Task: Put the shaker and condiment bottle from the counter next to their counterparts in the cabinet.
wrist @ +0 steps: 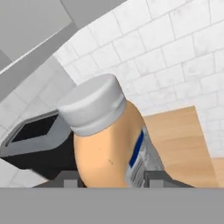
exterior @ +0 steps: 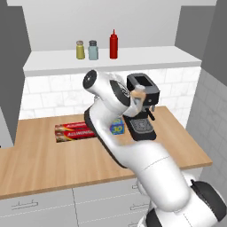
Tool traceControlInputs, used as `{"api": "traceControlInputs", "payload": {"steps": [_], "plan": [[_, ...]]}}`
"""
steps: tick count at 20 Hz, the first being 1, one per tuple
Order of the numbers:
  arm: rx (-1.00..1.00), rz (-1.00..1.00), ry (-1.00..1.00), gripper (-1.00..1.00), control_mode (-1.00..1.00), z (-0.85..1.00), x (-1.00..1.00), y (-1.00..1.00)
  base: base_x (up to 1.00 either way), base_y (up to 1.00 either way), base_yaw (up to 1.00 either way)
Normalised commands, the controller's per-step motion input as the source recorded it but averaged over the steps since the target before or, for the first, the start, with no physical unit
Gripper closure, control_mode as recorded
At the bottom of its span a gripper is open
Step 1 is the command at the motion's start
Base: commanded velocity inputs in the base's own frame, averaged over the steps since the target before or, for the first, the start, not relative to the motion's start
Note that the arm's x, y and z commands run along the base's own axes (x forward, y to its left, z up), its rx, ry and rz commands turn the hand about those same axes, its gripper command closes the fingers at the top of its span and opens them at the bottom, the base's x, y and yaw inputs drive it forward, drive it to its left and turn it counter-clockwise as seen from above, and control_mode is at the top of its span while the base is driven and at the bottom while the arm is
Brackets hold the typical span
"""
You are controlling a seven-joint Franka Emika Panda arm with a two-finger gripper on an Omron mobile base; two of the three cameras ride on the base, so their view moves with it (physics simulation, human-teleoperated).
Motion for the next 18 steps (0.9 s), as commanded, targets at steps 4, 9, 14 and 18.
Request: {"api": "traceControlInputs", "payload": {"steps": [4, 9, 14, 18], "plan": [[-0.07, 0.01, -0.21, 1.0, -1.0, 0.86, -0.08, -0.01, 0.0, 0.0, 0.0], [-0.08, 0.07, -0.13, 1.0, -1.0, 0.83, -0.03, 0.0, 0.0, 0.0, 0.0], [-0.01, 0.2, 0.06, 1.0, -1.0, 0.7, 0.31, 0.0, 0.0, 0.0, 0.0], [-0.07, 0.06, 0.11, 1.0, -1.0, 0.05, 0.11, 0.19, 0.0, 0.0, 0.0]]}}
